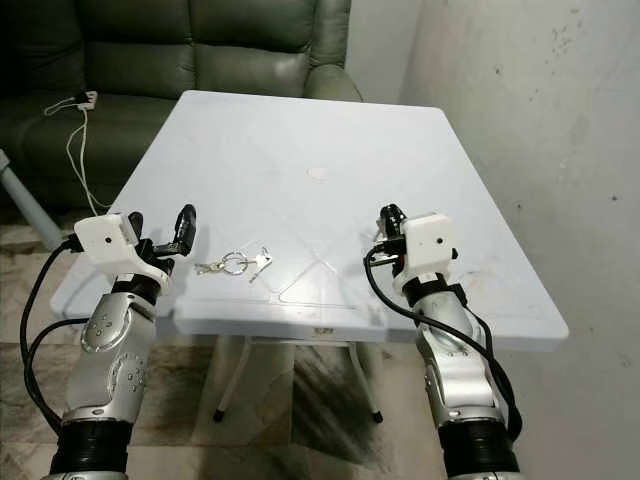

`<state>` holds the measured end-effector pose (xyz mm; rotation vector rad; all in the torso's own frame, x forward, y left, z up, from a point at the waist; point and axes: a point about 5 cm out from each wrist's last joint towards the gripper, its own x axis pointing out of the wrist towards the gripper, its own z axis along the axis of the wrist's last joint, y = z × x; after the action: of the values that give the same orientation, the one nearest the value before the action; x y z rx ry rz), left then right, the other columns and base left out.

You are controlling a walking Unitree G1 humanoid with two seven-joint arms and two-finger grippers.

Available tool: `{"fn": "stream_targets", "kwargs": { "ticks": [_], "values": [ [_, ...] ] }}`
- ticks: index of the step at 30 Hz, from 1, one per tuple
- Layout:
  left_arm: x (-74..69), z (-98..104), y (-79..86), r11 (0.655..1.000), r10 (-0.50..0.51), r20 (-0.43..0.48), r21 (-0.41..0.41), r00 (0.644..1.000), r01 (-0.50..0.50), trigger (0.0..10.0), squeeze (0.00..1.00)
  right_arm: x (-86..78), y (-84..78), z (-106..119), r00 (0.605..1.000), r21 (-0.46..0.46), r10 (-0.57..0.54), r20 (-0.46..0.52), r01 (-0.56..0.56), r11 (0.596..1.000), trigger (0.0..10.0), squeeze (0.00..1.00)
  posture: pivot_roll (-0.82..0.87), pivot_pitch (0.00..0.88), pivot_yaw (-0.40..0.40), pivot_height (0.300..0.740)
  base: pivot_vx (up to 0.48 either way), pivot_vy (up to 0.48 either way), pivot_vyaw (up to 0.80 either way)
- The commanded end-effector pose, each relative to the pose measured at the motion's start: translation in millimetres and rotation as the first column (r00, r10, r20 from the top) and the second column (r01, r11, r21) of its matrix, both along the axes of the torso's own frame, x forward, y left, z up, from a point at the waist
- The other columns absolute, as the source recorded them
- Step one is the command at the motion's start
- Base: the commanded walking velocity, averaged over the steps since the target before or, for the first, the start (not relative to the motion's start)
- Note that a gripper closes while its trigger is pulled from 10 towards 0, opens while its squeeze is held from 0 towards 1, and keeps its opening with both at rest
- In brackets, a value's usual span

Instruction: Hang keys on a hook

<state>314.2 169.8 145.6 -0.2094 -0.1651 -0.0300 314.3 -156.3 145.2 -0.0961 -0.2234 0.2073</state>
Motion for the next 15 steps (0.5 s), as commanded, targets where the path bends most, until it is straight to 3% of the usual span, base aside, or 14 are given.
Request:
{"fn": "stream_targets", "kwargs": {
  "ticks": [1,15],
  "values": [
    [0.0,5.4,-0.5,1.0,-0.003,0.014,-0.004,1.0,0.003,10.0,0.0,-1.5,1.0,5.4,1.0,0.006,0.003,0.019,-0.003,1.0,10.0,0.0,0.04,0.0,-0.09,0.74,0.0,0.304,0.0],
    [-0.9,5.2,0.4,1.0,0.004,0.013,-0.015,1.0,-0.004,10.0,0.0,-2.8,1.5,5.7,1.0,0.001,0.013,0.016,-0.013,1.0,10.0,0.0,0.04,0.0,-0.098,0.74,0.0,0.303,0.0]
  ]
}}
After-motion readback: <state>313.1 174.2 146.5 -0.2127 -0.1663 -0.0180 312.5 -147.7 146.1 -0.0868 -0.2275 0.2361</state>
